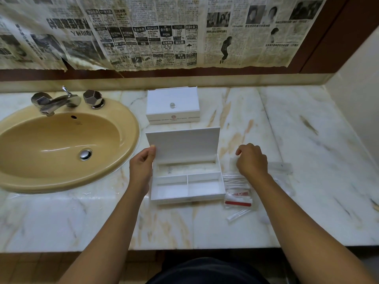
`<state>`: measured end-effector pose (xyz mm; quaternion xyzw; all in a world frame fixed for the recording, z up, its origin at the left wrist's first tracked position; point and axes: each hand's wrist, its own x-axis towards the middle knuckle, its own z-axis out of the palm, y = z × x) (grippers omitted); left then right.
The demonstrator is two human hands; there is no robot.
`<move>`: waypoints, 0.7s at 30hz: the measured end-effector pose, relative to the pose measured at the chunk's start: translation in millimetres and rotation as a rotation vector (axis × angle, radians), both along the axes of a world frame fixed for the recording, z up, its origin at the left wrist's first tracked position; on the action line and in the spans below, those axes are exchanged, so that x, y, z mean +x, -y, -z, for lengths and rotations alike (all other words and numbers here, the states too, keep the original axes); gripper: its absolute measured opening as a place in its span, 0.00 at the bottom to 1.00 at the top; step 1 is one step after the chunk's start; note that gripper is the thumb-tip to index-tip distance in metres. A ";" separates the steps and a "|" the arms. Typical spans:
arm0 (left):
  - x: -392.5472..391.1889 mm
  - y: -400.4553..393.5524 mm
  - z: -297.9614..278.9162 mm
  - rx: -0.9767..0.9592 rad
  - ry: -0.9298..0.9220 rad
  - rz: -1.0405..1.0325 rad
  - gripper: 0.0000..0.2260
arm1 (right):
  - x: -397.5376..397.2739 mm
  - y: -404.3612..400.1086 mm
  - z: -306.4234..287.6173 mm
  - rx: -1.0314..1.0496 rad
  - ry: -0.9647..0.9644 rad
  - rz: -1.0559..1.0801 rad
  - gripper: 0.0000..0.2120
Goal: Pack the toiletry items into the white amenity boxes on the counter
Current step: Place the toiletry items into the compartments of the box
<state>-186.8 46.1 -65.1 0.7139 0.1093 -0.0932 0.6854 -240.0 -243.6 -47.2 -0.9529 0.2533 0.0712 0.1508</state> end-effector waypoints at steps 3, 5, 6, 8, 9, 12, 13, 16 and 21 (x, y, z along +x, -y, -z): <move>2.1 1.3 -1.1 -0.005 -0.001 -0.001 0.15 | -0.3 2.5 2.4 -0.018 -0.091 -0.025 0.18; 3.2 2.1 -0.5 -0.010 0.001 -0.014 0.13 | -1.7 3.6 5.9 -0.026 -0.108 -0.020 0.15; 3.2 2.3 0.3 -0.010 0.004 -0.022 0.13 | -2.1 3.9 6.5 -0.024 -0.098 -0.008 0.14; 2.4 2.5 0.8 -0.013 0.005 -0.037 0.13 | -2.0 4.2 6.0 -0.019 -0.066 0.013 0.10; 1.5 2.6 0.0 -0.017 0.003 -0.040 0.15 | -1.7 4.4 5.4 -0.018 -0.050 0.017 0.09; 0.1 2.2 -1.3 -0.029 -0.008 -0.016 0.23 | -1.6 6.6 4.4 -0.002 -0.022 0.033 0.09; -0.2 2.0 -2.3 -0.036 -0.010 -0.007 0.24 | -1.7 7.5 4.6 0.006 -0.022 0.036 0.10; 0.8 1.2 -4.0 -0.041 -0.019 0.009 0.18 | -1.0 9.3 5.0 0.028 -0.068 -0.001 0.14; 0.0 2.1 -6.5 -0.036 -0.040 -0.002 0.11 | 2.6 6.3 6.9 0.011 -0.125 -0.048 0.13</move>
